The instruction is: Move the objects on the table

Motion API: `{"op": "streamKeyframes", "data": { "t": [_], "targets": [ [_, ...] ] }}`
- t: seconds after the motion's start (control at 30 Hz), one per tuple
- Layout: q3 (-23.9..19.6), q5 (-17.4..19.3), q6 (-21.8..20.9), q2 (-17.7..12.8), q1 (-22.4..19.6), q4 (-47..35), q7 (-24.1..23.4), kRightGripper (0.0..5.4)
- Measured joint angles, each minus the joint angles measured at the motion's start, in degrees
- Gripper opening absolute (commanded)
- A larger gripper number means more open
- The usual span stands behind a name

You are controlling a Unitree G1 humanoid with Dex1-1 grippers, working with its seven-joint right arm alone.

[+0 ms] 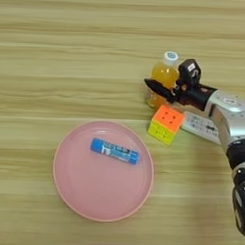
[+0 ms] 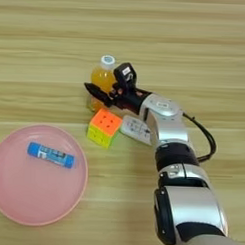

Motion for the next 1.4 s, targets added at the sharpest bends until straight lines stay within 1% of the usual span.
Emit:
{"op": "streamKeyframes", "data": {
  "t": [0.33,0.53,0.77,0.83,0.9,1.03,1.1,1.17,1.23,1.27,1.4],
  "targets": [
    [-0.1,0.0,-0.4,0.0,0.0,-0.4,0.1,3.41],
    [0.0,2.5,3.1,0.8,2.6,-11.2,1.7,3.4],
    [1.3,5.4,10.5,1.6,8.7,-27.1,3.6,3.4],
    [1.9,5.7,12.5,1.7,10.2,-31.0,4.3,3.4],
    [2.2,6.8,14.3,1.7,11.2,-35.4,4.7,3.4],
    [2.3,9.3,16.2,1.4,11.3,-43.9,5.4,3.39],
    [2.5,10.2,17.1,1.3,11.5,-46.8,6.0,3.39],
    [3.0,11.9,17.6,1.1,12.7,-49.5,7.4,3.39],
    [3.4,12.6,18.2,0.8,13.7,-51.1,8.3,3.39],
    [3.9,14.2,18.3,0.4,15.3,-53.1,10.0,3.39],
    [4.2,17.3,18.4,-0.5,16.8,-57.4,13.3,3.39]
  ]
}}
